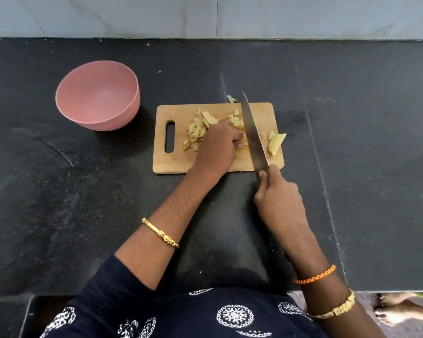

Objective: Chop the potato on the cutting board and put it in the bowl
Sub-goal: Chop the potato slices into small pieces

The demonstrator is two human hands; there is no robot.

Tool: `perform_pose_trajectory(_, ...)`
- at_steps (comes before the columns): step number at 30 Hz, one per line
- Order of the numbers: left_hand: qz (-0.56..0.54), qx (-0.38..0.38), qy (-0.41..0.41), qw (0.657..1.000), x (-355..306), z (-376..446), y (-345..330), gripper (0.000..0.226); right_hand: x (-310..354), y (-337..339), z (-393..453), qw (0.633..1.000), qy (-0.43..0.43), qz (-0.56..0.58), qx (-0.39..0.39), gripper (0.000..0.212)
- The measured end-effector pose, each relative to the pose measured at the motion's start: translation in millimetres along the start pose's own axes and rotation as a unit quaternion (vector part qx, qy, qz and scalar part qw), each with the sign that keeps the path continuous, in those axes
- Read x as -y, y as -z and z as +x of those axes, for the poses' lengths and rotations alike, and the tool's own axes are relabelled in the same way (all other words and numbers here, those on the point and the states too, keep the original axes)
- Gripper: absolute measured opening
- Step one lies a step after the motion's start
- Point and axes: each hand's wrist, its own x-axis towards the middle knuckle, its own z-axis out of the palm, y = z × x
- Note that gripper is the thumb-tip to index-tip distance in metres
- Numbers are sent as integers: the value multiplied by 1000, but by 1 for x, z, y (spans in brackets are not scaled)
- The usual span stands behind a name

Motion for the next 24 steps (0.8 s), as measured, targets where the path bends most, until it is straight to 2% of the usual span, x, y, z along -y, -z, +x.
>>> perform_pose_trajectory(10, -8, 14, -8, 1000, 1, 2, -1, 14, 15, 0, 19, 997, -16, -63, 37, 8)
perform_pose_trajectory(15, -17, -5, 7, 1000, 2, -1, -3, 14, 11, 4, 8, 994, -24, -84, 60, 10)
perform_pose_trajectory(19, -48, -6, 17, 999, 2, -2, -1, 15, 2, 15, -6, 994, -37, -79, 72, 20)
perform_pose_trajectory(21, -60, -8, 24, 998, 1, -4, 1, 18, -2, 21, -10, 995, -35, -61, 65, 25)
perform_pose_trajectory(24, -61, -6, 34, 998, 1, -6, 2, 21, -4, 27, -15, 1000, -10, -25, 7, 25)
